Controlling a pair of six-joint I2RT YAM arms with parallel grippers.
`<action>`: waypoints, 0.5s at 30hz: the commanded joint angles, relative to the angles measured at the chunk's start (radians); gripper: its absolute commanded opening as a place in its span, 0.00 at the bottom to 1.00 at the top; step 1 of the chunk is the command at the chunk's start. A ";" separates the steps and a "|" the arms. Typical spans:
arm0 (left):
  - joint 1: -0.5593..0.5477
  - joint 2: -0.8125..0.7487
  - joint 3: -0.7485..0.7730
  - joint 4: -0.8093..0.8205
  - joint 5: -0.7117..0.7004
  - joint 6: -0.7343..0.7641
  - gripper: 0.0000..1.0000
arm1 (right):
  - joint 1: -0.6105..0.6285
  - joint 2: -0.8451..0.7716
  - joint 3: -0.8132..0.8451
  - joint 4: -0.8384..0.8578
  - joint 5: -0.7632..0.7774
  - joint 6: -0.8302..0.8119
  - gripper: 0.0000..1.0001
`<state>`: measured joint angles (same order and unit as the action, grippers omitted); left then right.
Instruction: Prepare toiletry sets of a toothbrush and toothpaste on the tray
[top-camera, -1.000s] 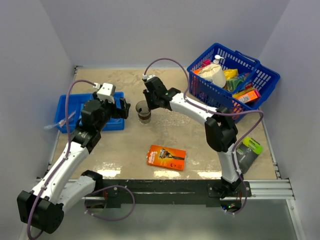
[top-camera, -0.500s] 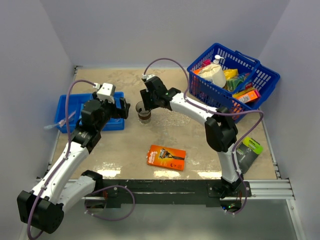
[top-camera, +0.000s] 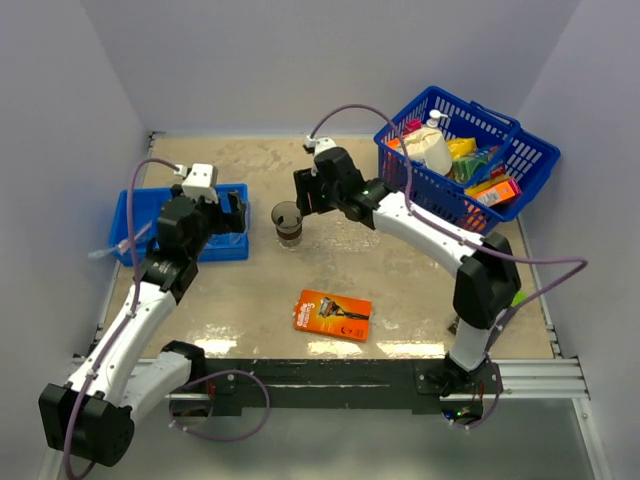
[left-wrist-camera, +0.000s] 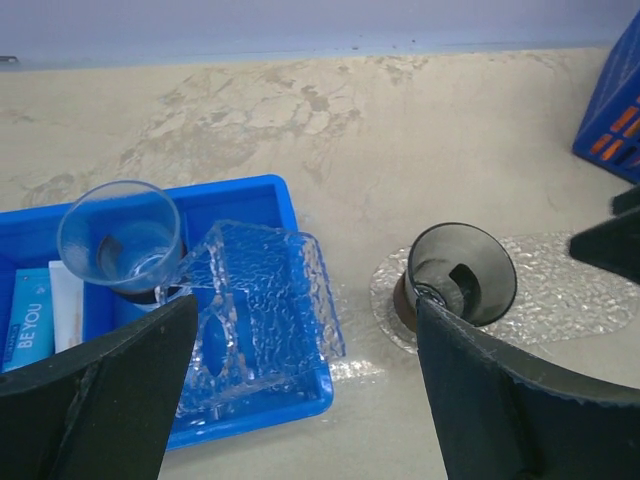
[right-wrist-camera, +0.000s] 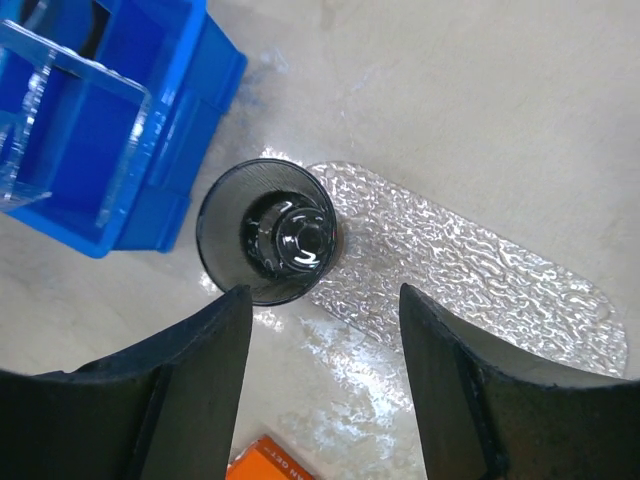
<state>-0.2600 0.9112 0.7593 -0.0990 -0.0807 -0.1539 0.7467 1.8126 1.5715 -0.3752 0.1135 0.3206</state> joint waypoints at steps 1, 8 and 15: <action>0.050 0.005 0.041 0.005 -0.075 0.007 0.93 | -0.006 -0.119 -0.047 0.078 0.006 0.012 0.64; 0.197 0.034 0.064 -0.033 -0.073 -0.012 0.91 | 0.039 -0.188 -0.074 0.168 -0.066 0.073 0.61; 0.197 0.017 0.060 -0.047 -0.174 -0.050 0.90 | 0.144 -0.036 0.083 0.179 -0.083 0.095 0.57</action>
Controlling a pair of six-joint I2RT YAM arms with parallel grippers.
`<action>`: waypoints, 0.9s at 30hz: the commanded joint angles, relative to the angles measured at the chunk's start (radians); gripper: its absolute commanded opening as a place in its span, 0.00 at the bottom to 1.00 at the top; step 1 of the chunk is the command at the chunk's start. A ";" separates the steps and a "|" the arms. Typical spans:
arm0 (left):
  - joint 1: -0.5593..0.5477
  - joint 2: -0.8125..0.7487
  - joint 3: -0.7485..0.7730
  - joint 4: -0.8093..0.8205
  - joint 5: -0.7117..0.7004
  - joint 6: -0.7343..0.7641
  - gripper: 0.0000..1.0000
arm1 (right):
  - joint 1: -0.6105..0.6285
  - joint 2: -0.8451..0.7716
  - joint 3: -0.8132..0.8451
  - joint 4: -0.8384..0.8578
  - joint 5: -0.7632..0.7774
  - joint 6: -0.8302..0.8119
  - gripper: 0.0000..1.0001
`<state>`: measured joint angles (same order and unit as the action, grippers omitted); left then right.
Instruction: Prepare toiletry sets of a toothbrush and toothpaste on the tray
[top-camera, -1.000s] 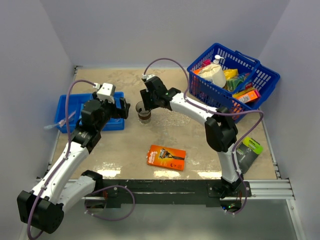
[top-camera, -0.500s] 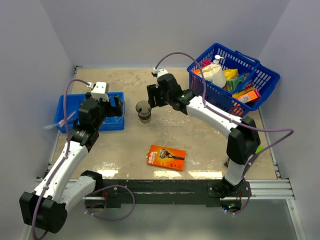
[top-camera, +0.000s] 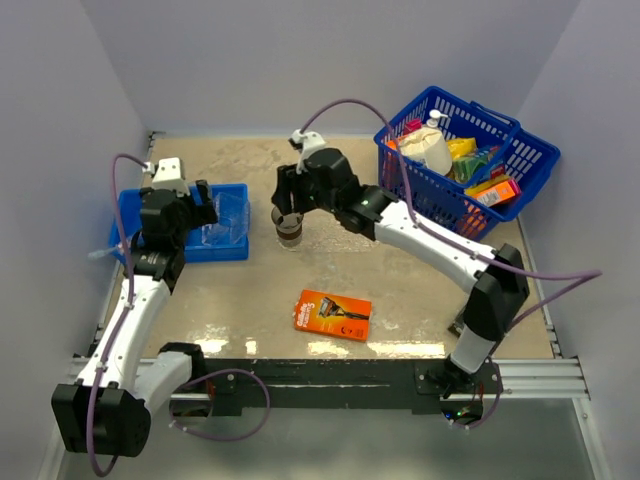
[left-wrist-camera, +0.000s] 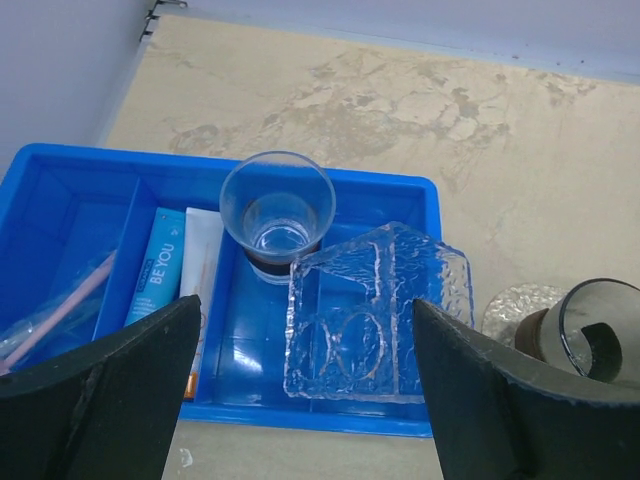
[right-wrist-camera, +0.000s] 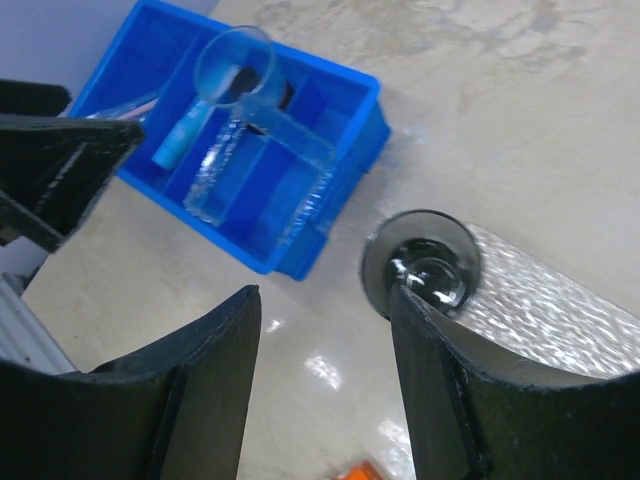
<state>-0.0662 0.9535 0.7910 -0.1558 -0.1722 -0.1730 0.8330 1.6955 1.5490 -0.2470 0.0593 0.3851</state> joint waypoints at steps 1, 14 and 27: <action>0.003 -0.032 0.021 0.013 -0.110 -0.039 0.90 | 0.078 0.101 0.130 0.073 -0.030 0.037 0.57; 0.003 -0.145 -0.018 0.058 -0.150 -0.076 0.90 | 0.149 0.427 0.391 0.167 -0.069 0.109 0.53; -0.018 -0.150 -0.026 0.070 -0.115 -0.072 0.91 | 0.153 0.604 0.575 0.106 -0.016 0.112 0.50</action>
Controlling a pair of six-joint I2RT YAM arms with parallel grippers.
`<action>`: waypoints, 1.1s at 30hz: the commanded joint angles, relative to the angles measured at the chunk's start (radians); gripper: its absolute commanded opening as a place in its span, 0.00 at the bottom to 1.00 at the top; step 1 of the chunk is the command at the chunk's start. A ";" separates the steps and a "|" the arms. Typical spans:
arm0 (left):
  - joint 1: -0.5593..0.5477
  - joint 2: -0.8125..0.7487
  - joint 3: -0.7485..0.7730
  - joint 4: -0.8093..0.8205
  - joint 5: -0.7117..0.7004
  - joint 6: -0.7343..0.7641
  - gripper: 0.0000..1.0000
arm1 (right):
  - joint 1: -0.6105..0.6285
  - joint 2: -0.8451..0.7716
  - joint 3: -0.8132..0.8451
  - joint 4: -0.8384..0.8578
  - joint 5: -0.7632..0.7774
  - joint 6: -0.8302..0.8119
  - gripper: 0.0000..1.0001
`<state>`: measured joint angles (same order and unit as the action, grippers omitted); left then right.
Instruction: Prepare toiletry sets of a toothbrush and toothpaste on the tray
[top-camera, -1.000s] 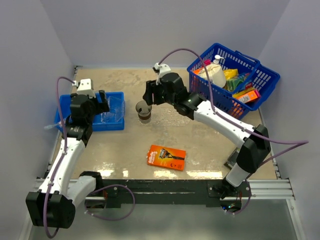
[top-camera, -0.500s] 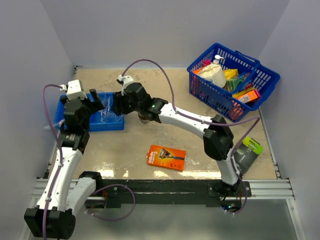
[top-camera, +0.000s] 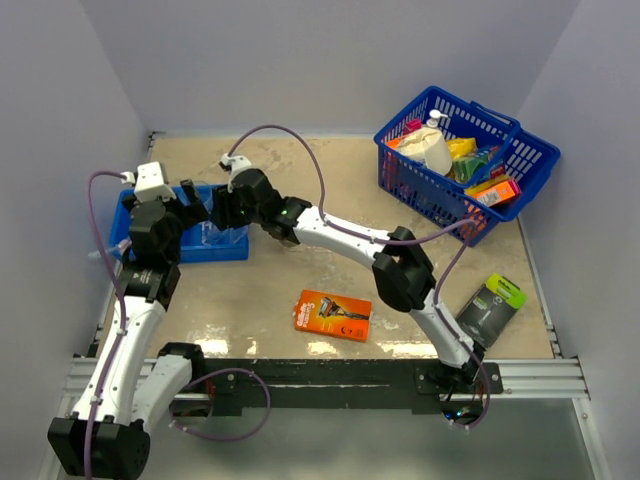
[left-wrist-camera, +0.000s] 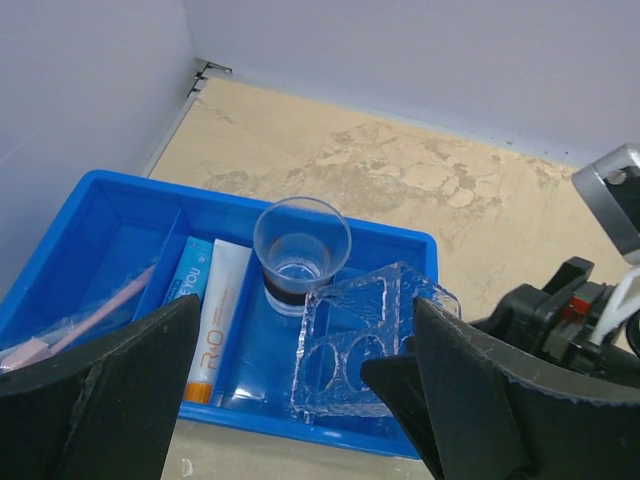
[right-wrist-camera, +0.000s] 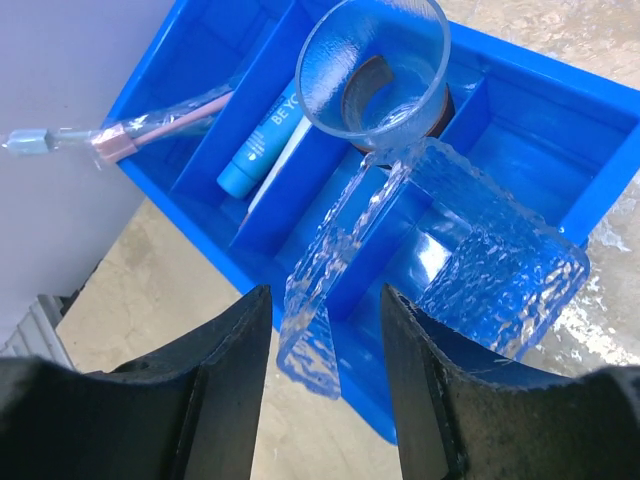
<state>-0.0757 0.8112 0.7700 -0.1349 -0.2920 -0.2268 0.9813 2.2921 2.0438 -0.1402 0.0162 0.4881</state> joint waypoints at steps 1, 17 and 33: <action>-0.010 -0.007 -0.005 0.052 0.007 -0.019 0.91 | 0.007 0.010 0.082 -0.002 0.028 0.010 0.50; -0.013 -0.003 -0.008 0.055 0.027 -0.019 0.91 | 0.014 0.075 0.182 -0.091 0.126 0.030 0.43; -0.015 -0.006 -0.008 0.060 0.036 -0.020 0.91 | 0.014 0.089 0.184 -0.082 0.107 0.053 0.33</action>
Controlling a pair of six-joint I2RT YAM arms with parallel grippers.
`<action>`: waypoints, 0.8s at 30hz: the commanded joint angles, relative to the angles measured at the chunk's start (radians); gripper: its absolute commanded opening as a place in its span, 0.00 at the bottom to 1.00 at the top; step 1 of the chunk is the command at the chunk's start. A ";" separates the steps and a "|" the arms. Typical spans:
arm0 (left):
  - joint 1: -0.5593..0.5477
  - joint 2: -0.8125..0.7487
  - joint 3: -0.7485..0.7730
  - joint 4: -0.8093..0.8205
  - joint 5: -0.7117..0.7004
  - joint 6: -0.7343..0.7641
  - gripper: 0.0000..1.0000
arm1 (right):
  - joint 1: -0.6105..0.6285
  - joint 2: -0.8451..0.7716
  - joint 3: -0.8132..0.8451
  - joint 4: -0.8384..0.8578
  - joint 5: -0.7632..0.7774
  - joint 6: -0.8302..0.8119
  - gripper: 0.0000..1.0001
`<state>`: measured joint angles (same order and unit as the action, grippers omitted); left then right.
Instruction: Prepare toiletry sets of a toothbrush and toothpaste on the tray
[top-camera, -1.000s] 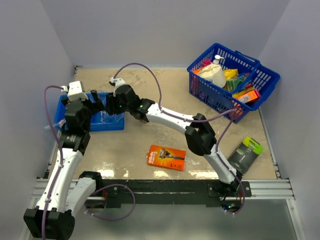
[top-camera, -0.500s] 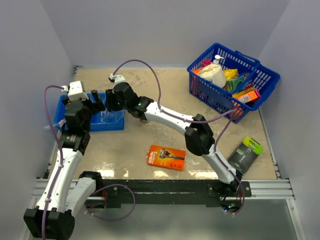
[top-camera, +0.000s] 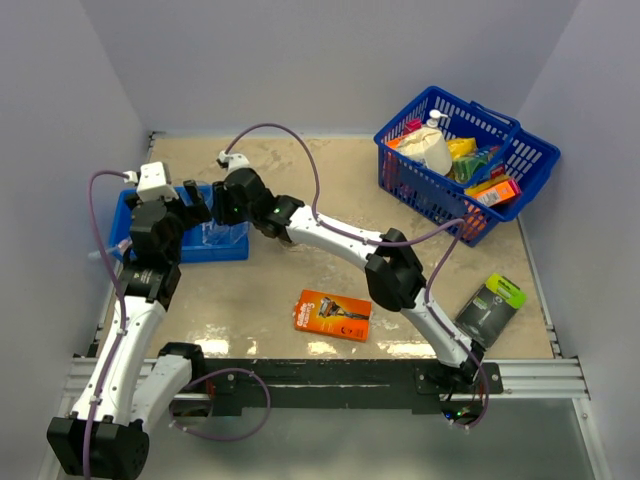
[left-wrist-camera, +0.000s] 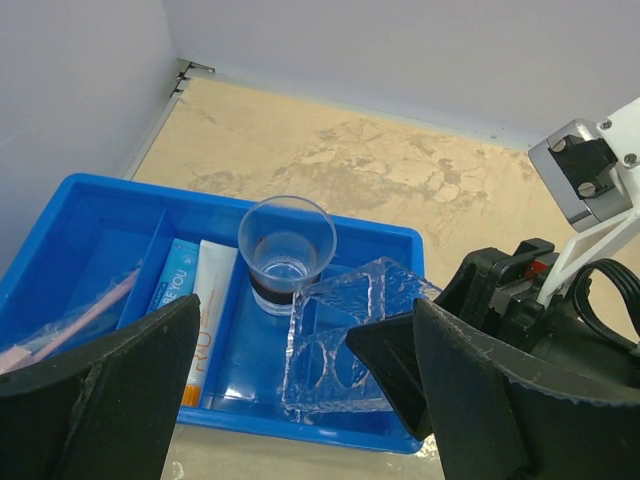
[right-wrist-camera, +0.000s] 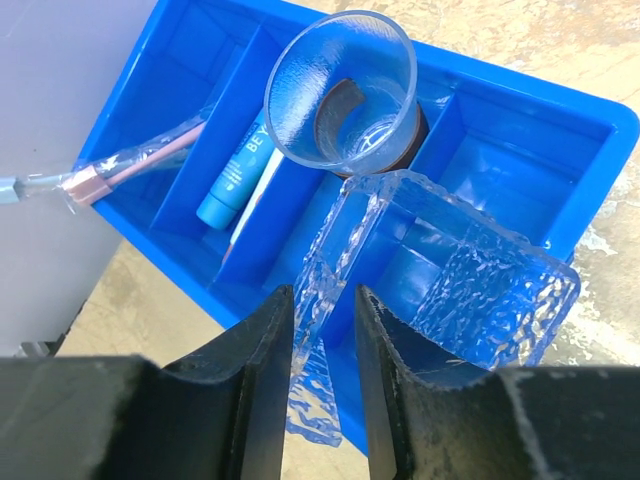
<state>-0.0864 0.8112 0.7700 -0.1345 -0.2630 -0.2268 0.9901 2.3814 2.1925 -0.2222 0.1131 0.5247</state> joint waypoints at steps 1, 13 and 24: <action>-0.004 -0.004 -0.008 0.058 0.008 -0.019 0.91 | 0.005 -0.002 0.035 0.000 0.010 0.020 0.32; -0.004 -0.007 -0.009 0.059 0.018 -0.019 0.91 | 0.012 -0.001 0.046 -0.026 0.039 0.040 0.18; -0.010 -0.009 -0.009 0.061 0.022 -0.017 0.91 | 0.013 -0.039 0.024 -0.032 0.071 0.044 0.05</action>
<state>-0.0883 0.8112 0.7700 -0.1215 -0.2462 -0.2268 1.0061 2.3814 2.1994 -0.2283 0.1371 0.5690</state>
